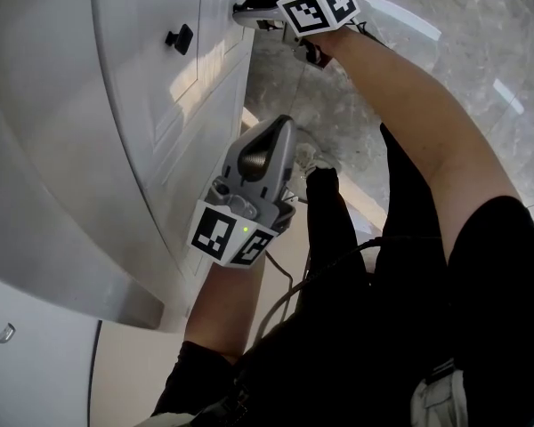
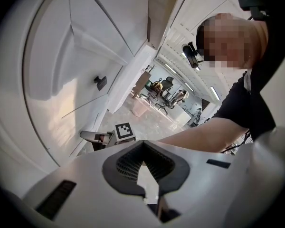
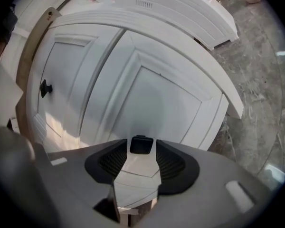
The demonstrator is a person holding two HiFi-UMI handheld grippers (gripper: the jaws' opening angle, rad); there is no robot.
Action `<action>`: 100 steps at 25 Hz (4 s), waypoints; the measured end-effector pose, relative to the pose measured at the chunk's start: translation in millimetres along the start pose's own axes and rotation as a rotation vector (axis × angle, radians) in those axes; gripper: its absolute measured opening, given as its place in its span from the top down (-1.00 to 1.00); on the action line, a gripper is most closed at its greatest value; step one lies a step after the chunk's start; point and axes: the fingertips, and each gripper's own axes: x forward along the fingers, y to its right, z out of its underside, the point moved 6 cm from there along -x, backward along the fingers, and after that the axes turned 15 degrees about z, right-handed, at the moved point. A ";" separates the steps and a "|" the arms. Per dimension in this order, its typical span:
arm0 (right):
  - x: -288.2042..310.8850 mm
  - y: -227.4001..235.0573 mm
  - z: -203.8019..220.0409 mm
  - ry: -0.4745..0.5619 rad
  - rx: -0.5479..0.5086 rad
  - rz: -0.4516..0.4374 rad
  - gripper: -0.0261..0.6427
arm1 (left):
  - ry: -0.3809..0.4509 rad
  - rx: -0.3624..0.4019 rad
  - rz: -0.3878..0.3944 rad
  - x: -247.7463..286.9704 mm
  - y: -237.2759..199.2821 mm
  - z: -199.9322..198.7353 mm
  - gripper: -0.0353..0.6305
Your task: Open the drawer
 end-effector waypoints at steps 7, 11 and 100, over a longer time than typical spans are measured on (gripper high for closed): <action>4.3 2.6 -0.9 0.010 0.044 -0.018 0.51 | 0.003 -0.001 -0.011 -7.0 -7.0 -2.3 0.89; 3.6 2.3 -2.1 -0.006 0.029 -0.017 0.53 | 0.012 -0.006 -0.012 -8.6 -7.4 -4.8 0.89; -136.9 44.0 54.2 -0.054 0.103 0.105 0.55 | 0.059 0.020 0.047 -6.5 49.3 -13.3 0.89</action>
